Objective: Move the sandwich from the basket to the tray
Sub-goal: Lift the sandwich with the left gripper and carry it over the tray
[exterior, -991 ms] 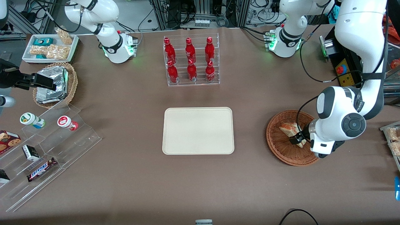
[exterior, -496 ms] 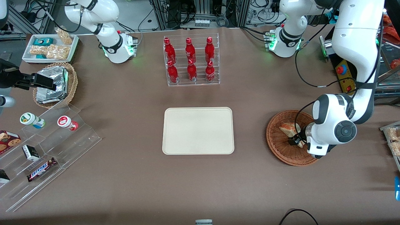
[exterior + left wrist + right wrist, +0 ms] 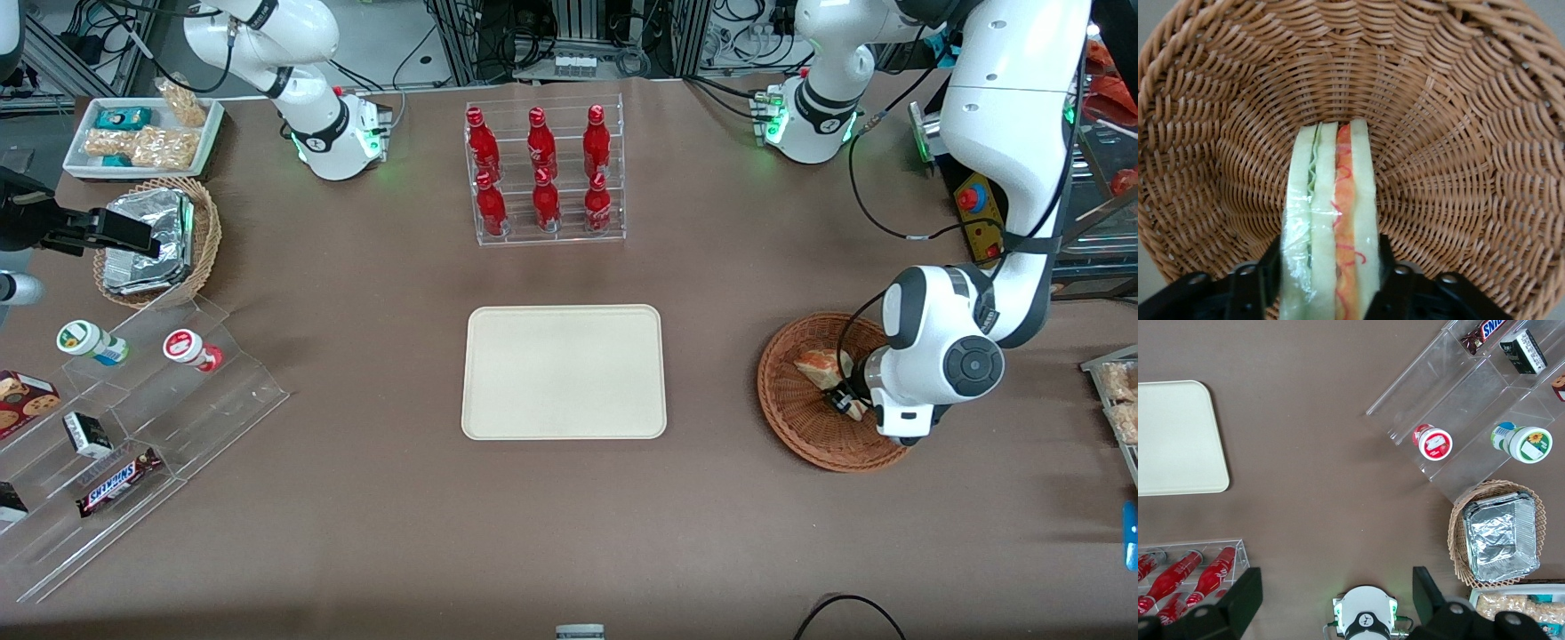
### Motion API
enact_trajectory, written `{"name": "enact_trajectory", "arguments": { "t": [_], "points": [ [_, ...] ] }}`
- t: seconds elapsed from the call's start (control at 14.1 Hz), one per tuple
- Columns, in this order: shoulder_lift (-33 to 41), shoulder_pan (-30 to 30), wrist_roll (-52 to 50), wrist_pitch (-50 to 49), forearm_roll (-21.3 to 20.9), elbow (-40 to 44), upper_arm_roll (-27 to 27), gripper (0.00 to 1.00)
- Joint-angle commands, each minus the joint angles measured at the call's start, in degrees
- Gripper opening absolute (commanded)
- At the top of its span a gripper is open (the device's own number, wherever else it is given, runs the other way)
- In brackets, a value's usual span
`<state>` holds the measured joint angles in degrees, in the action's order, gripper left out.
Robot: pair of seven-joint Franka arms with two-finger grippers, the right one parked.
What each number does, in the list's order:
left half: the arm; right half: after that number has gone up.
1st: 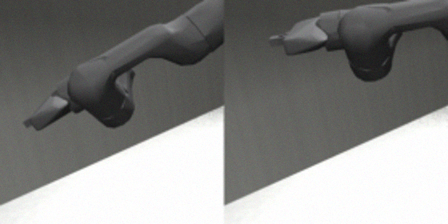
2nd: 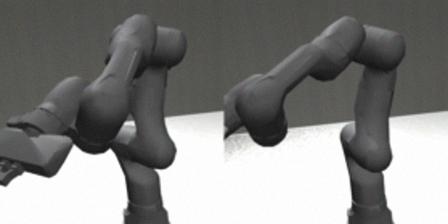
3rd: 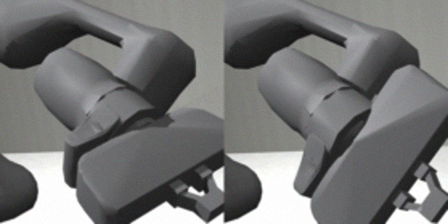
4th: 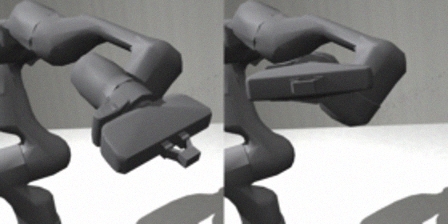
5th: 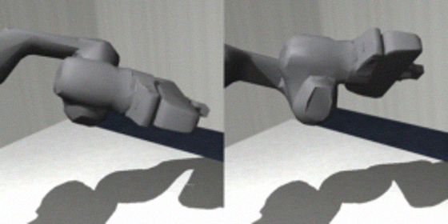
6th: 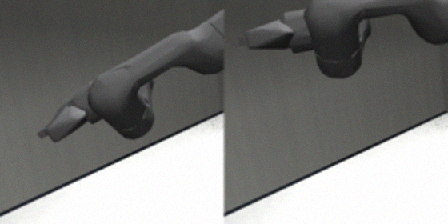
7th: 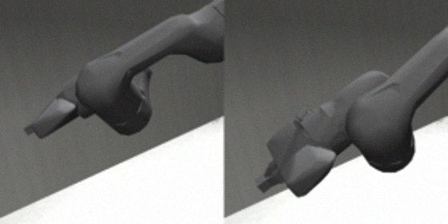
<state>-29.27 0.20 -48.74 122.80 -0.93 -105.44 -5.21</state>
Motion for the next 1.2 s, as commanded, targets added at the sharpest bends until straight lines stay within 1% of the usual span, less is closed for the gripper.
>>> {"name": "enact_trajectory", "arguments": {
  "t": [0.0, 0.14, 0.35, 0.57, 0.71, 0.99, 1.13],
  "points": [
    [1.93, 0.06, -0.93, -1.06, -0.3, -0.38, 0.11, 0.14],
    [3.33, 0.15, -0.31, -2.56, -0.56, 0.32, 0.11, 0.13],
    [3.43, -0.02, 1.09, -6.59, -1.0, 2.86, 0.37, 0.13],
    [7.54, -2.48, 5.56, -10.11, -0.74, 3.14, 0.29, 0.12],
    [10.18, -2.75, 9.08, -13.53, -0.74, 3.49, 0.29, 0.12],
    [14.49, -2.14, 14.63, -19.43, -0.82, 3.93, -0.06, 0.12],
    [15.37, 0.05, 14.72, -19.79, -0.91, 3.58, -0.94, 0.12]
  ]
}}
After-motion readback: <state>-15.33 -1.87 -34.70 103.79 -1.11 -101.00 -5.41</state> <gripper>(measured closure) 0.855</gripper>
